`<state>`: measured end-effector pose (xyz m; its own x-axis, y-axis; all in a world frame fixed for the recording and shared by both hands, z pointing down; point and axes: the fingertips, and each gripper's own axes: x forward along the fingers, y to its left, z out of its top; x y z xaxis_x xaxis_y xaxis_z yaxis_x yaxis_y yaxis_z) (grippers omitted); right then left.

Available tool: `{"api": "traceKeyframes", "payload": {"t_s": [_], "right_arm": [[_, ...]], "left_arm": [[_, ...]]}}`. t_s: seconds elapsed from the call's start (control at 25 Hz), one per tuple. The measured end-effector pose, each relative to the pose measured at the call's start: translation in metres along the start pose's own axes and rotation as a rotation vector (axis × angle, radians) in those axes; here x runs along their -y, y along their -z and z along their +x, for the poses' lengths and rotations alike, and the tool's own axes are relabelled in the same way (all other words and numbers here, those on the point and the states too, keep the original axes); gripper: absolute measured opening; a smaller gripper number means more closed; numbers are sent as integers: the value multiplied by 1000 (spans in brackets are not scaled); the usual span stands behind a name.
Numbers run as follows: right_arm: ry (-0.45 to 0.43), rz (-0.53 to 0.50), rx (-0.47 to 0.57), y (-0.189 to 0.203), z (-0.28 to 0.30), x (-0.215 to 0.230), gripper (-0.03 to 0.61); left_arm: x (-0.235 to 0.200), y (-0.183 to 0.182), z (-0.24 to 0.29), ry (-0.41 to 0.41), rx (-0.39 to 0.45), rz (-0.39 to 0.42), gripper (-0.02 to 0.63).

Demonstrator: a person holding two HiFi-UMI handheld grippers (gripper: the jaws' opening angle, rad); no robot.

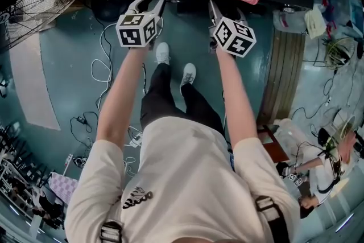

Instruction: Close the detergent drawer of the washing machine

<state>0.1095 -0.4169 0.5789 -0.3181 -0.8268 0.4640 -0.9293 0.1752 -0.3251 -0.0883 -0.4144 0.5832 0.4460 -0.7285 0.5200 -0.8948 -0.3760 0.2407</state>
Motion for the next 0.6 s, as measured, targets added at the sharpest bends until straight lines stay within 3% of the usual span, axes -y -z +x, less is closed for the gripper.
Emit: {"api": "traceKeyframes", "payload": {"t_s": [0.6], "right_arm": [[92, 16, -22, -4, 7, 4, 264]], "left_arm": [[-10, -6, 9, -29, -4, -28, 176]]}}
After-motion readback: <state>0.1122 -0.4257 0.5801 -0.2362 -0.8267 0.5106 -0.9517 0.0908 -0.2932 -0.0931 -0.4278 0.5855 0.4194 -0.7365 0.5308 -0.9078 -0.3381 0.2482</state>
